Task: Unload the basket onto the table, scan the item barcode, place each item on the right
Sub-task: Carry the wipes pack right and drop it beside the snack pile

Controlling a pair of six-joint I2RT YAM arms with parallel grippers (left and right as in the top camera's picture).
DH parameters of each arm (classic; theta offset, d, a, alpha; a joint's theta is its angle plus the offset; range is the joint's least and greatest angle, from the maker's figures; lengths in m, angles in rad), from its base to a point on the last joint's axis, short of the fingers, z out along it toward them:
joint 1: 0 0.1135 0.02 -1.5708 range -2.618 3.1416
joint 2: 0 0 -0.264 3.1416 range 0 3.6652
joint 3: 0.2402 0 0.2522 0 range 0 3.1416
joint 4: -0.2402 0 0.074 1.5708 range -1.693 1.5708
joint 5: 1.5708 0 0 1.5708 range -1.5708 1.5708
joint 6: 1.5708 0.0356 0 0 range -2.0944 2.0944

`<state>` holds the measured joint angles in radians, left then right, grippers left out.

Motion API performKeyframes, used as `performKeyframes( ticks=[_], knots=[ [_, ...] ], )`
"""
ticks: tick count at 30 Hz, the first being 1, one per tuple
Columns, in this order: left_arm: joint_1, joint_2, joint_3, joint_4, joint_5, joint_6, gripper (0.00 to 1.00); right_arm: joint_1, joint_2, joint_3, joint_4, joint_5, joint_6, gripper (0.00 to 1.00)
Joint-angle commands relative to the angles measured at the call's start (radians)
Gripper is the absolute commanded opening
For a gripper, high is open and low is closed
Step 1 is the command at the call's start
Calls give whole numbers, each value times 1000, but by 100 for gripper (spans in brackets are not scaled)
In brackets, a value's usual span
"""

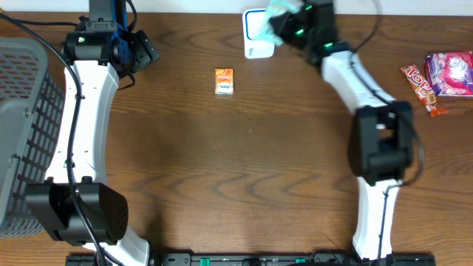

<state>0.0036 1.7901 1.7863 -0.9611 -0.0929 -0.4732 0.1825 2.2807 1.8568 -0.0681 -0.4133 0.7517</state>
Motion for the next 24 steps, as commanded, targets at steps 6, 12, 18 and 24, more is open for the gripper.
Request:
performKeyframes(
  ticks=[6, 12, 18, 24],
  knots=[
    [1, 3, -2, 1, -17, 5, 98, -238, -245, 13, -368, 313, -175, 1],
    [1, 3, -2, 1, -17, 5, 98, -455, -211, 13, -684, 582, -364, 1],
    [1, 3, -2, 1, -17, 5, 98, -600, -135, 13, -752, 617, -398, 11],
    [1, 3, -2, 1, -17, 5, 98, -668, -108, 13, -786, 534, -397, 86]
  ],
)
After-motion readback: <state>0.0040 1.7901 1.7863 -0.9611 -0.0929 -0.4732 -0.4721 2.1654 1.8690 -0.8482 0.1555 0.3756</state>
